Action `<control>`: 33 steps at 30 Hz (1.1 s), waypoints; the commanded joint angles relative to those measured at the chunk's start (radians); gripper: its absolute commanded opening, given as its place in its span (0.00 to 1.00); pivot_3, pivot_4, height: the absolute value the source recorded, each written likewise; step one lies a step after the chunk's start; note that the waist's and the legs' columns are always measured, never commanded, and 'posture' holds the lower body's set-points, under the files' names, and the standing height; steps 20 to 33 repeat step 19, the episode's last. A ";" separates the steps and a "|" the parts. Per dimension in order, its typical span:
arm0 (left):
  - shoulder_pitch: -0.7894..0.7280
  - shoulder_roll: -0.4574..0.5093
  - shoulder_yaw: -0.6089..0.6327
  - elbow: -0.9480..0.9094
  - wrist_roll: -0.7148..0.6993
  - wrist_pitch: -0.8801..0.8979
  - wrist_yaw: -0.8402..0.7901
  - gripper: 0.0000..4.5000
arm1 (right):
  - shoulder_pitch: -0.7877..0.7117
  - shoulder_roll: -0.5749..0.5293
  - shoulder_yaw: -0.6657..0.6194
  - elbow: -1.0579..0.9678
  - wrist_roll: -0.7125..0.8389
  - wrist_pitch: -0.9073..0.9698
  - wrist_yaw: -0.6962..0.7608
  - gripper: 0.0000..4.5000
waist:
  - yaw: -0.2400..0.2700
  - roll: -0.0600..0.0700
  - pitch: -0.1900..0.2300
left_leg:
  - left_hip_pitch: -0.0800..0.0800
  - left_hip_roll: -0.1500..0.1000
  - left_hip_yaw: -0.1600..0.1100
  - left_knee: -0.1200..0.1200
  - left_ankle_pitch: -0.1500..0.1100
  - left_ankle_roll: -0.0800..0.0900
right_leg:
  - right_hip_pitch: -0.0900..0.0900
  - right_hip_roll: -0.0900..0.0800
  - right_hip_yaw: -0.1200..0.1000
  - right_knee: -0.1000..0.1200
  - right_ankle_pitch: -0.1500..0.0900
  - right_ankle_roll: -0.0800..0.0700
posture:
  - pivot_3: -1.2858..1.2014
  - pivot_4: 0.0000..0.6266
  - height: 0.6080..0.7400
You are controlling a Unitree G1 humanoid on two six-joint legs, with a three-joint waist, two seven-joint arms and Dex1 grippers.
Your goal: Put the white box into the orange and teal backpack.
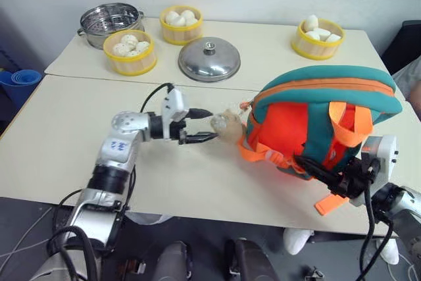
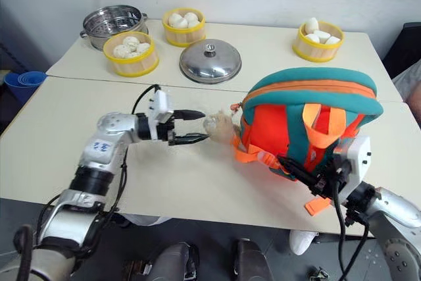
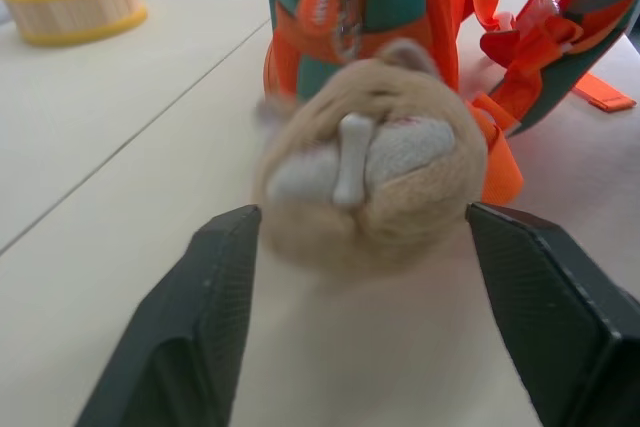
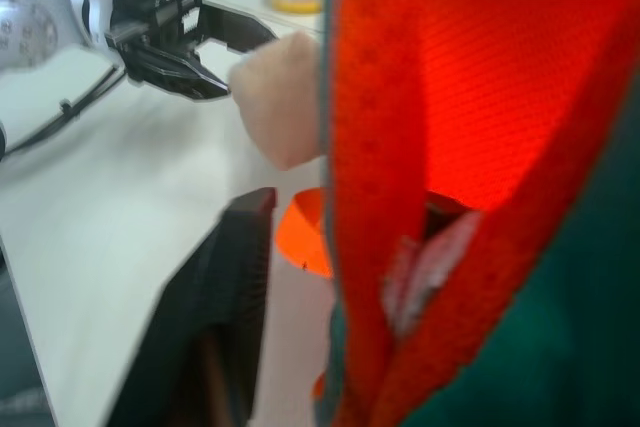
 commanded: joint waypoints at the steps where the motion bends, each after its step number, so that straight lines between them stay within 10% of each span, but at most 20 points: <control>1: 0.132 0.113 0.096 -0.098 -0.058 0.012 -0.056 1.00 | 0.095 -0.056 -0.113 0.030 -0.116 -0.170 0.171 0.80 | 0.000 0.000 0.000 | 0.001 0.000 0.000 -0.001 0.000 0.000 | 0.000 0.000 0.000 0.000 0.000 0.000 | 0.52 0.24 1.00; 4: 0.265 0.166 0.154 -0.130 -0.062 -0.054 -0.063 1.00 | 0.202 -0.083 -0.245 0.150 -0.163 -0.255 0.294 0.99 | 0.007 0.000 0.000 | 0.001 0.000 0.000 -0.001 -0.003 0.004 | 0.002 -0.001 0.000 -0.002 0.000 0.000 | 0.52 0.24 1.00; 16: 0.615 0.259 0.292 -0.341 -0.064 -0.194 0.000 1.00 | 0.082 -0.237 -0.233 0.700 -0.391 -0.657 0.534 0.99 | -0.002 0.001 0.000 | 0.012 0.000 0.002 -0.013 -0.004 0.004 | 0.007 -0.003 0.000 -0.006 -0.002 -0.006 | 0.52 0.24 1.00; 33: 0.629 0.276 0.299 -0.359 -0.060 -0.157 0.021 1.00 | 0.020 -0.236 -0.193 0.744 -0.401 -0.665 0.522 0.99 | 0.000 0.001 0.000 | 0.013 0.000 0.002 -0.013 -0.003 0.002 | 0.006 -0.002 0.000 -0.002 -0.004 -0.008 | 0.52 0.24 1.00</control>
